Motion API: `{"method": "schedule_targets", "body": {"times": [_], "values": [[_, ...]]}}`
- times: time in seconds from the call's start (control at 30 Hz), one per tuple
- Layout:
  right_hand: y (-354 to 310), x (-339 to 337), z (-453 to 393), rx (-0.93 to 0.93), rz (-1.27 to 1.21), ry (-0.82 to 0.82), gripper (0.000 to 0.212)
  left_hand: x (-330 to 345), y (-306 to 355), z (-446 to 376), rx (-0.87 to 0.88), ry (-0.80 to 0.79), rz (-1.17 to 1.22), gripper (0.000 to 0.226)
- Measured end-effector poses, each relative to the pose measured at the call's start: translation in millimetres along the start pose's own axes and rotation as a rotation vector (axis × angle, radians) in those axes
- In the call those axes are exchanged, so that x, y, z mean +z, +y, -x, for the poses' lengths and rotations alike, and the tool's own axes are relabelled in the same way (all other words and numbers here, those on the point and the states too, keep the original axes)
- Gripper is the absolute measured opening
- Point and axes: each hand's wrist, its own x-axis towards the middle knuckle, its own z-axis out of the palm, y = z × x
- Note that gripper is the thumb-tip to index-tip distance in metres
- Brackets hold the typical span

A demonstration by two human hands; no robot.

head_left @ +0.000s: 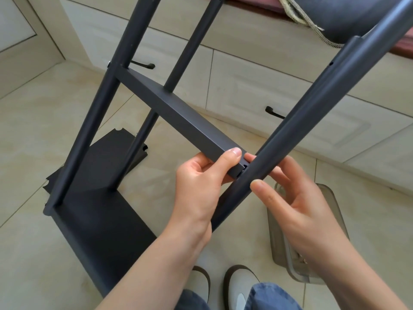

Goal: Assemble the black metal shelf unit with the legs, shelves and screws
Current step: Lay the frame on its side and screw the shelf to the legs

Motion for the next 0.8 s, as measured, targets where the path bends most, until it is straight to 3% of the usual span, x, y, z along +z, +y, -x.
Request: {"method": "schedule_targets", "body": {"times": [0.5, 0.8], "values": [[4.5, 1.3, 3.8, -0.010, -0.050, 0.012, 0.020, -0.9, -2.7, 6.4, 0.038, 0.055, -0.018, 0.011], [5.4, 1.9, 2.8, -0.003, -0.067, -0.009, 0.030, 0.3, -3.2, 5.1, 0.039, 0.051, -0.014, 0.017]]}}
